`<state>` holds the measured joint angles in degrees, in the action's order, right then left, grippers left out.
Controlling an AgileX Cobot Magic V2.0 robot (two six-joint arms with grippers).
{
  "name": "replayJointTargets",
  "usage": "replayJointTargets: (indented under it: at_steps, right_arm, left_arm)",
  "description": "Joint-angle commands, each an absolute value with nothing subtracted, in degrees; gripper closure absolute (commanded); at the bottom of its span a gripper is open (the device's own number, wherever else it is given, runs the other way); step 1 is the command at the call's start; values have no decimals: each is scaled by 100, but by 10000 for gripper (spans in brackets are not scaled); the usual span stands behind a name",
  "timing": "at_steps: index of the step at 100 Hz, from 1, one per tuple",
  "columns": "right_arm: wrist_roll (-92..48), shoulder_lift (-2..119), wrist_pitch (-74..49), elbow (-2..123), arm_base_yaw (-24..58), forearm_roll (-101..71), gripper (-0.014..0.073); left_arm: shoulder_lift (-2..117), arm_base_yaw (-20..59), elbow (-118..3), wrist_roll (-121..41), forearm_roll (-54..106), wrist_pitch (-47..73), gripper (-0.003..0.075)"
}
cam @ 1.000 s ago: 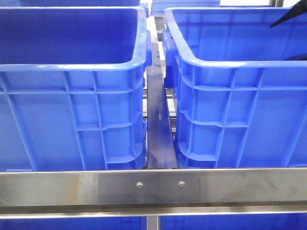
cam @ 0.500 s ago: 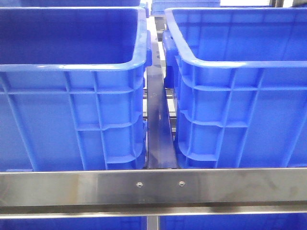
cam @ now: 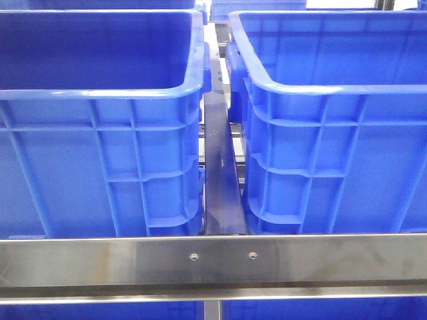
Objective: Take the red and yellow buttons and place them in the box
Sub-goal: 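Lower the red button into the bin and open the right gripper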
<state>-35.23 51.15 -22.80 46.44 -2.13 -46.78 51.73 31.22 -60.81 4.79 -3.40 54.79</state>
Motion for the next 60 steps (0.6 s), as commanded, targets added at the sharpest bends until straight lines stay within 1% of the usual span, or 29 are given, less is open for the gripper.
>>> replayJointTargets:
  at_steps: [1, 14, 29, 36, 41, 48, 60]
  right_arm:
    - [-3594, 4526, -2027, 4458, -215, -4532, 3]
    - [-3594, 3643, -2106, 4073, -215, -4369, 3]
    - [-3594, 2902, -2237, 3770, -215, -4234, 4]
    - [-3594, 2695, -2300, 3723, -215, -4211, 36]
    - [-3594, 2603, -2316, 3709, -215, -4211, 89]
    - [-3594, 2536, -2329, 3709, -215, -4211, 207]
    - [-3594, 2536, -2357, 3709, -215, -4211, 474]
  left_arm:
    - [5134, 3157, -6233, 493, -327, 5132, 739]
    - [5134, 3157, -6233, 493, -327, 5132, 739]
    - [5134, 3157, -6233, 493, -327, 5132, 739]
    - [5134, 3157, -6233, 493, -327, 5132, 739]
    - [5134, 3157, -6233, 493, -327, 5132, 739]
    - [5134, 3157, -6233, 493, -327, 5132, 739]
    - [5134, 3157, -6233, 493, -327, 5132, 739]
